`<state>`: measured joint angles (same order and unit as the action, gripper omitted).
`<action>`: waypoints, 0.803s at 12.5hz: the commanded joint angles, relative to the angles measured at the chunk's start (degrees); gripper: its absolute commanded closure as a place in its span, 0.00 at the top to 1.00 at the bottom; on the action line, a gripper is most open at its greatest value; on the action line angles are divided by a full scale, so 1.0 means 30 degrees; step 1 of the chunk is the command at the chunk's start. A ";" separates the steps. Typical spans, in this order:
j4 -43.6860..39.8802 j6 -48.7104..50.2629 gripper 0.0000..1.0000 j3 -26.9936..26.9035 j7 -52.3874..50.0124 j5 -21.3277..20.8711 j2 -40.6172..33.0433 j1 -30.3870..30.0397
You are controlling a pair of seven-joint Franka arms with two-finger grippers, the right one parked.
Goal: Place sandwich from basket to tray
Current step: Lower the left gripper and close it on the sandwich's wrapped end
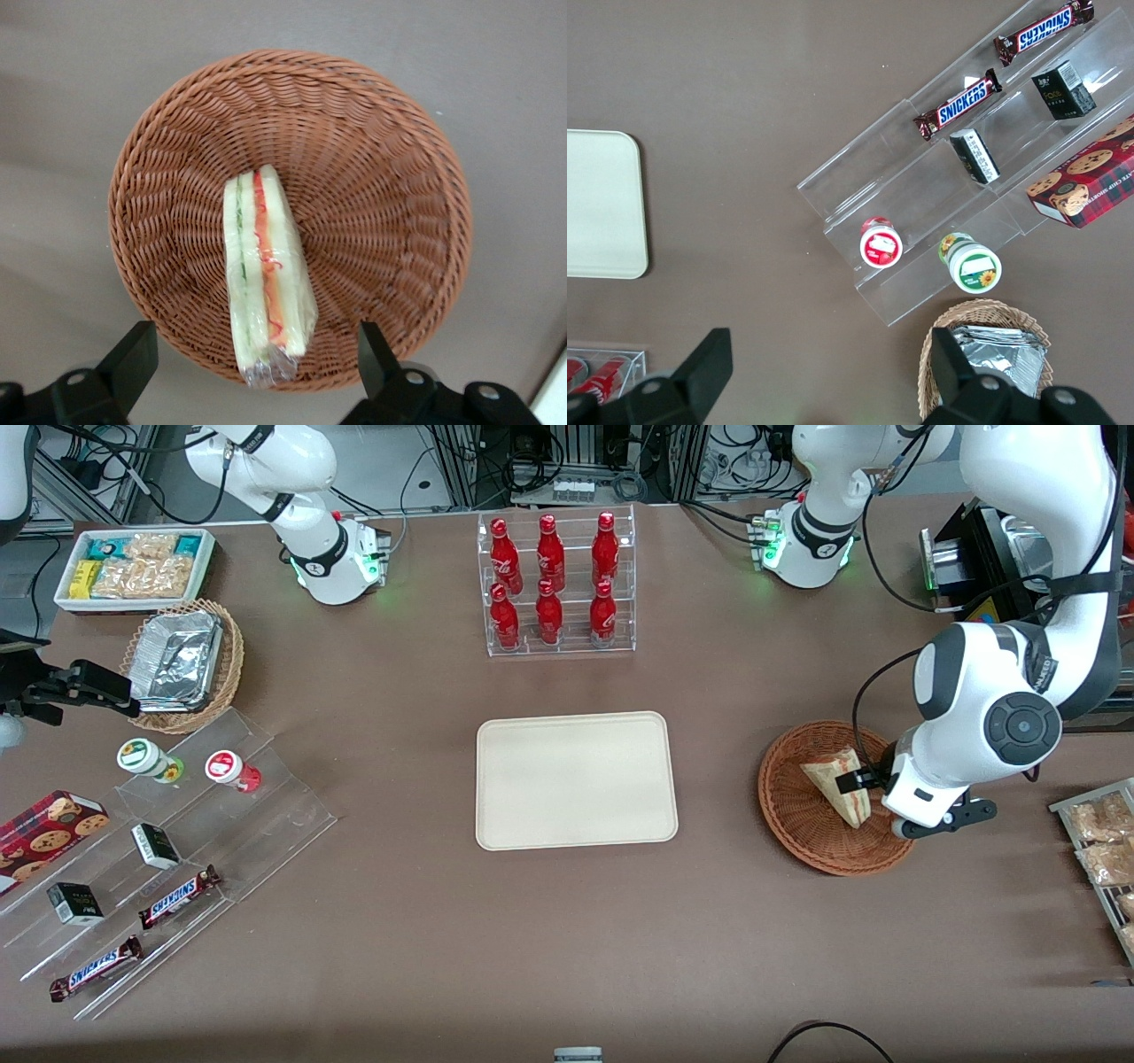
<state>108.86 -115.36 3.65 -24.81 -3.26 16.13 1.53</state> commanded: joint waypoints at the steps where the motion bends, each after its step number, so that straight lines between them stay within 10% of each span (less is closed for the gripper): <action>1: 0.2380 -0.2232 1.00 -0.0014 -0.2676 0.0473 -0.1038 -0.0248; 10: 0.5960 -0.6310 1.00 0.0132 -0.6203 0.0414 -0.1919 -0.0013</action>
<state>123.10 -131.50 3.98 -42.30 -2.35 12.61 1.22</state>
